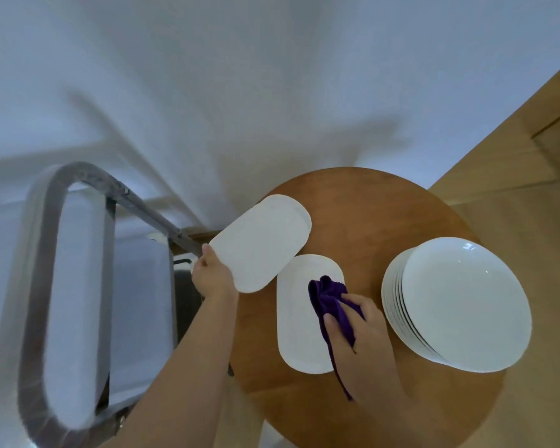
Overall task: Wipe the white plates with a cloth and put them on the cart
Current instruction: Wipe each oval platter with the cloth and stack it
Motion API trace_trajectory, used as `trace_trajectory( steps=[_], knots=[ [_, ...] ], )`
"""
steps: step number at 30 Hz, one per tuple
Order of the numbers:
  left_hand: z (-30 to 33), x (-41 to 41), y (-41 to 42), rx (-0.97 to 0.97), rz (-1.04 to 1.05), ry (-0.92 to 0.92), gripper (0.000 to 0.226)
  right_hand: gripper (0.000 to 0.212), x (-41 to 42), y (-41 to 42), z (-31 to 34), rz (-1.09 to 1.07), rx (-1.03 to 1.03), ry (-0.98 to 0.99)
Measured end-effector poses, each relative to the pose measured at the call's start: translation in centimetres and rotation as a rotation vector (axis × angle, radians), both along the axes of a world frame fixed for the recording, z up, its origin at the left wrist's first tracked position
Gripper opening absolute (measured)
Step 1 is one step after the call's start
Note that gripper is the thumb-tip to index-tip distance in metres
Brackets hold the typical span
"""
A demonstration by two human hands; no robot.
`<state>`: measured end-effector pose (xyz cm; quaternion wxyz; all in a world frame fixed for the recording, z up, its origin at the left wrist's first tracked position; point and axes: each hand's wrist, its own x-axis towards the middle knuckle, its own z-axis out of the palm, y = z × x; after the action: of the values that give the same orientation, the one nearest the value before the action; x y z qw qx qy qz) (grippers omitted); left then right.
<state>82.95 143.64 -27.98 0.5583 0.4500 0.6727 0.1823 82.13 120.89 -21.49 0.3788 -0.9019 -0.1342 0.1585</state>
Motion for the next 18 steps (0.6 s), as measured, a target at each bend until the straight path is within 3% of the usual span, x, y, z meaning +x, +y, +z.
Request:
trace_trajectory(
  steps=[12,18],
  knots=[
    [-5.2,2.0,1.4,0.208,-0.160,0.268,0.034,0.039,-1.4,-1.7,-2.2,-0.118,-0.010,0.142],
    [-5.9,1.6,1.8,0.228,-0.175,0.281,0.025,0.037,-1.6,-1.8,-2.6,-0.107,-0.007,0.158]
  ],
)
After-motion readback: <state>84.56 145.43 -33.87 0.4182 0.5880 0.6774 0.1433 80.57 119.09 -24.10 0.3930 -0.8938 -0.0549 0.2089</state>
